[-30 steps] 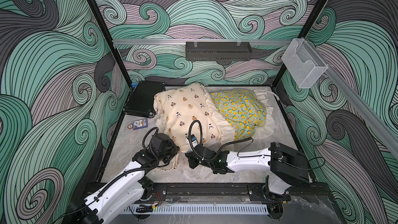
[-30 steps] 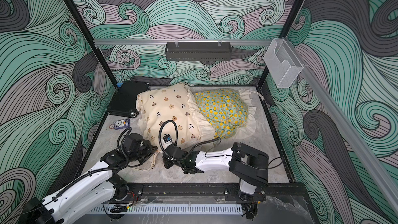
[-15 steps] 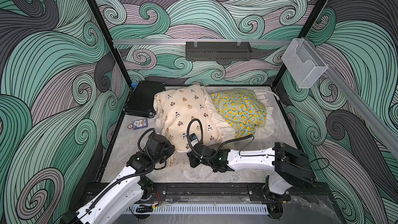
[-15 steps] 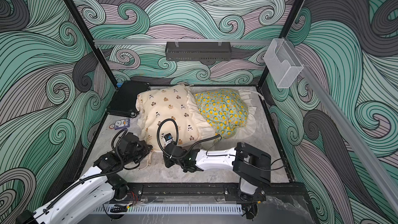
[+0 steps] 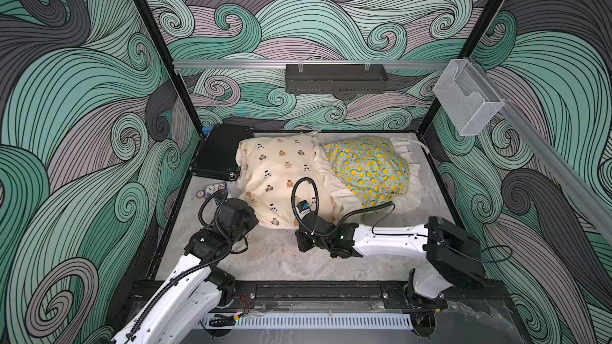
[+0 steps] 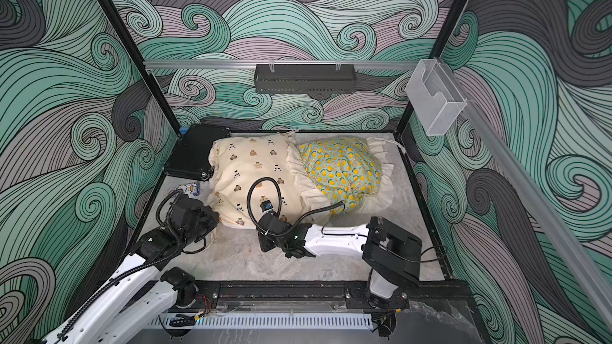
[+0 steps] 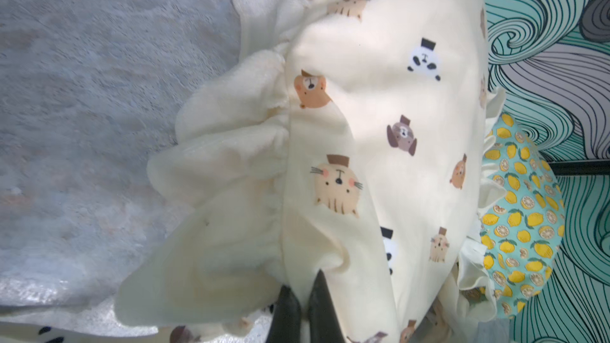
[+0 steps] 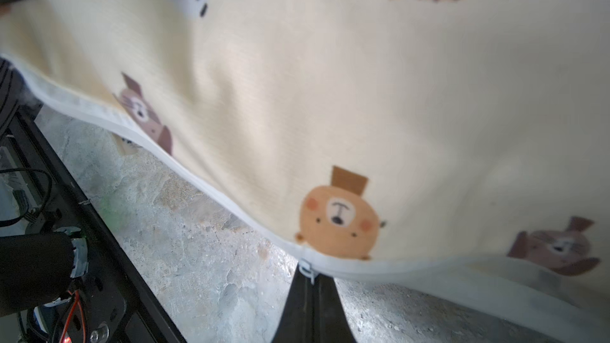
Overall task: Zip up pillowcases
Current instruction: Zip the zipper on the pillowcase.
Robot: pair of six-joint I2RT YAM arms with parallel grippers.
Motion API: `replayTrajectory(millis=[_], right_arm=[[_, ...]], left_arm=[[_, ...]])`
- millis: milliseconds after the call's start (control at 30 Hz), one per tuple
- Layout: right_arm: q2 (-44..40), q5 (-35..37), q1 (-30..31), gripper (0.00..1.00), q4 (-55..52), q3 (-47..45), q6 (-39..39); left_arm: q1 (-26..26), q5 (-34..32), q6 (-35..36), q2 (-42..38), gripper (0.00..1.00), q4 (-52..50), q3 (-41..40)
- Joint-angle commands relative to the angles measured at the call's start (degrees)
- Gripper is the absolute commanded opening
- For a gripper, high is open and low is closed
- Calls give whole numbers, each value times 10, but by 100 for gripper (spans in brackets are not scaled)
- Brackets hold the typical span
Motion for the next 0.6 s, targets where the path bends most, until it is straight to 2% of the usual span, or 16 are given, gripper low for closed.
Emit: replayTrajectory(millis=[0, 200, 567], right_arm=[[-15, -7, -4, 0, -40, -15, 7], [-7, -13, -11, 0, -51, -17, 7], [-26, -15, -26, 0, -71, -47, 6]], left_arm=[[56, -9, 41, 7, 0, -5, 27], [135, 35, 77, 43, 0, 5, 52], [246, 99, 93, 99, 0, 46, 74]])
